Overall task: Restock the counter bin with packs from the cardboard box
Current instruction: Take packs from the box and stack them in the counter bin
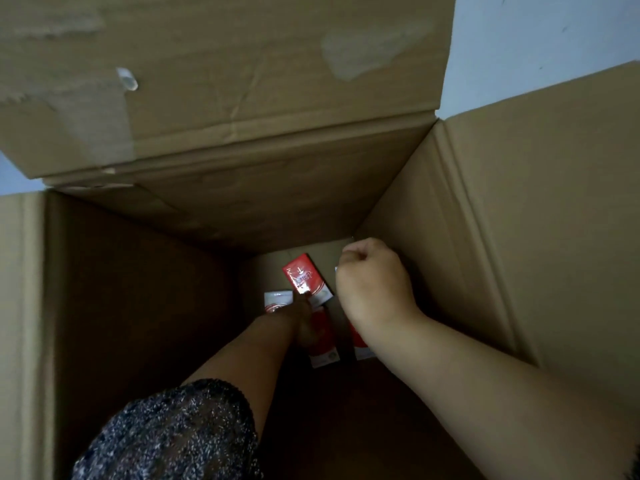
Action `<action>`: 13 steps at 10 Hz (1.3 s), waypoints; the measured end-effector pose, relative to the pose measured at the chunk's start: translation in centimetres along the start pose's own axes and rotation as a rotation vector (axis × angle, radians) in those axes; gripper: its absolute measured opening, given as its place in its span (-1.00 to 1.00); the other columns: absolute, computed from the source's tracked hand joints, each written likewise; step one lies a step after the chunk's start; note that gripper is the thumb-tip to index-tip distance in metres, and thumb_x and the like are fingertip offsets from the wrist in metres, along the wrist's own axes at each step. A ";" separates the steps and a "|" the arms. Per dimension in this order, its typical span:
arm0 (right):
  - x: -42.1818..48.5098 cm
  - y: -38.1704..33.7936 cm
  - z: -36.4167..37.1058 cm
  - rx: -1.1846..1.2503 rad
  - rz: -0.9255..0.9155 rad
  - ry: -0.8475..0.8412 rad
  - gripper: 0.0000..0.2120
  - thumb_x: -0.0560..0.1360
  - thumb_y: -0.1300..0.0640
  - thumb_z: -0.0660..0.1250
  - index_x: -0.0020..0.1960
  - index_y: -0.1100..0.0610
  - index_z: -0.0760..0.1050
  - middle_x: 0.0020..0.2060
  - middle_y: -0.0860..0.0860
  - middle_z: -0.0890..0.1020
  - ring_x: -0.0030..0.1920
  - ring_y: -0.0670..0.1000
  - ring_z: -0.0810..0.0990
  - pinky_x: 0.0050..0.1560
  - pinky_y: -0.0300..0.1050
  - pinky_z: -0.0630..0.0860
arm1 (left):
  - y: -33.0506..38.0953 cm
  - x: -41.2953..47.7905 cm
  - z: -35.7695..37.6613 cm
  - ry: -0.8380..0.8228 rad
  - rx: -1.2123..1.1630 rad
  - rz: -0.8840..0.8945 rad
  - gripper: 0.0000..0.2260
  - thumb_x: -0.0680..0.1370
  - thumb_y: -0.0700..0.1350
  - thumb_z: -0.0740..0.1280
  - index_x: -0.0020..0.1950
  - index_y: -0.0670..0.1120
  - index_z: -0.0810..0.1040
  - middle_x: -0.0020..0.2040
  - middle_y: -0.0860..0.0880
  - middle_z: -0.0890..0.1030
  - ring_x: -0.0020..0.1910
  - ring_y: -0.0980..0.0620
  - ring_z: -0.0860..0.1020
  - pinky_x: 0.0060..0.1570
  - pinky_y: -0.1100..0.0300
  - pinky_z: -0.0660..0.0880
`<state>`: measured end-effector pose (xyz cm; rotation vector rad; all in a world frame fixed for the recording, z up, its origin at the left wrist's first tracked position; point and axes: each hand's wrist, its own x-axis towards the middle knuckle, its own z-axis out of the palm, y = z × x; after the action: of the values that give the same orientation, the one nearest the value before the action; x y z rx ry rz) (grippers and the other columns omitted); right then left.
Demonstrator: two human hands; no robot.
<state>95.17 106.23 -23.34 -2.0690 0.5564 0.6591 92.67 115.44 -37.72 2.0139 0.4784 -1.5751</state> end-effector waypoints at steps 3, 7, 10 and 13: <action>0.0 0.3 0.3 -0.051 0.023 -0.022 -0.77 0.59 0.13 0.15 0.19 0.07 0.49 0.14 0.06 0.59 0.16 0.09 0.52 0.07 -0.14 0.42 | -3.2 5.4 2.4 -0.019 0.284 0.092 -0.13 0.22 0.33 0.17 0.48 -0.03 0.30 0.46 -0.10 0.33 0.39 -0.08 0.34 0.40 0.07 0.26; -3.8 -2.9 -2.0 -0.012 -0.035 -0.156 -0.74 0.61 0.09 0.16 0.27 -0.02 0.44 0.09 -0.06 0.52 0.06 -0.05 0.47 -0.14 -0.22 0.35 | 0.2 -6.2 -3.5 0.363 0.202 0.240 -0.81 0.50 -0.07 0.37 0.09 -0.03 0.51 0.05 -0.01 0.54 -0.03 0.02 0.49 -0.11 0.21 0.35; -13.1 -10.4 -7.9 -0.020 -0.307 -0.097 -0.73 0.56 0.03 0.23 0.25 0.01 0.48 0.19 -0.04 0.57 0.20 -0.02 0.51 0.18 -0.16 0.41 | 2.9 -26.1 -6.4 0.700 -0.103 0.404 -0.60 0.43 -0.29 0.31 -0.57 0.02 0.38 -0.51 0.15 0.41 -0.42 0.13 0.38 -0.46 0.36 0.28; -27.4 -21.1 -21.5 0.047 -0.621 -0.019 -0.73 0.58 0.01 0.20 0.26 -0.06 0.42 0.22 -0.11 0.51 0.23 -0.08 0.48 0.21 -0.14 0.44 | 8.2 -50.1 -9.3 0.794 -0.555 0.745 -0.66 0.46 -0.40 0.34 -0.36 0.00 0.62 -0.44 0.05 0.59 -0.41 0.13 0.53 -0.31 0.27 0.45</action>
<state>92.34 103.03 17.14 -2.0333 -0.0942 0.2922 91.79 116.88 13.85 1.9426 0.3214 -0.1421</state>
